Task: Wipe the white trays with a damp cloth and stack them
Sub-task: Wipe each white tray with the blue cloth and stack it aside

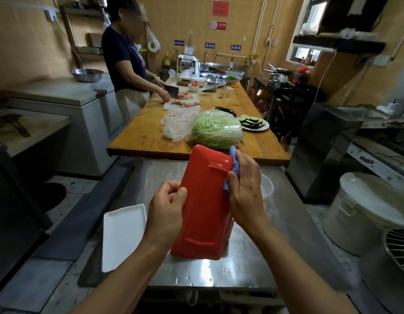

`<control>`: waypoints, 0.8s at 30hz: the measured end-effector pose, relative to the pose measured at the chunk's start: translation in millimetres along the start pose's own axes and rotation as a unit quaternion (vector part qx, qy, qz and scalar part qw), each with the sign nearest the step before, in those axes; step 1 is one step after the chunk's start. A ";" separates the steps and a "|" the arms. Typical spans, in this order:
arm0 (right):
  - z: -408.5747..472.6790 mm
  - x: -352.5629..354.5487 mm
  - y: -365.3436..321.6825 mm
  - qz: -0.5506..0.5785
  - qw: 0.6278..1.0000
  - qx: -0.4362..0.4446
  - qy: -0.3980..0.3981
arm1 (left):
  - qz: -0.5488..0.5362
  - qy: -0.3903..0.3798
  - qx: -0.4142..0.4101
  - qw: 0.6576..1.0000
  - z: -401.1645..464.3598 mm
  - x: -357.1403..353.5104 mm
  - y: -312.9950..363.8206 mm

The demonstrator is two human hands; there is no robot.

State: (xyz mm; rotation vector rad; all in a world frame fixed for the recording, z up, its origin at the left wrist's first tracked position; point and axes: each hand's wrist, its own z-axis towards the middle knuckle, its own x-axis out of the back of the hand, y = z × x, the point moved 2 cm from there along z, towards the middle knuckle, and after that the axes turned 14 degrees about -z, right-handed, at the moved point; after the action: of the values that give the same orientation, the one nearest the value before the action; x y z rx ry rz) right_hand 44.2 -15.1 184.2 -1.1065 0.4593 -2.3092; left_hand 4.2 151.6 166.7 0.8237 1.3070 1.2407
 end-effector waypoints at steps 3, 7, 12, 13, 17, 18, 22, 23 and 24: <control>0.7 1.6 -0.1 0.018 0.999 -0.037 0.019 | -0.044 0.018 -0.002 0.999 0.2 -10.1 -1.4; -15.5 2.4 4.3 0.019 0.997 -0.073 -0.017 | -0.113 0.055 0.018 0.992 3.1 -25.1 -1.7; -50.2 0.5 9.2 0.060 0.985 -0.140 -0.084 | -0.143 0.104 0.015 0.984 16.3 -32.5 -1.9; -49.8 3.3 12.2 0.102 0.976 -0.166 -0.099 | -0.142 0.104 0.015 0.984 16.8 -33.6 -3.9; -33.5 20.6 23.0 0.264 0.929 -0.221 -0.137 | -0.138 0.074 0.035 0.987 14.5 -38.4 -15.9; -30.6 24.1 24.4 0.264 0.931 -0.211 -0.136 | -0.120 0.064 0.042 0.990 15.0 -37.7 -18.0; -23.4 32.8 28.8 0.237 0.948 -0.165 -0.133 | -0.040 -0.023 0.085 0.995 22.7 -27.6 -15.4; -21.5 34.5 30.1 0.231 0.949 -0.160 -0.141 | -0.034 -0.041 0.087 0.995 25.2 -24.2 -10.9; -19.6 36.4 31.9 0.224 0.950 -0.157 -0.152 | -0.030 -0.052 0.080 0.995 28.4 -20.7 -4.1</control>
State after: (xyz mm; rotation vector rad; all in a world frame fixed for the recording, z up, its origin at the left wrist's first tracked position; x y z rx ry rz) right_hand 19.8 -60.9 178.3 -1.3193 0.8748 -1.6735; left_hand 35.8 136.5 171.9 0.9444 1.3494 1.0419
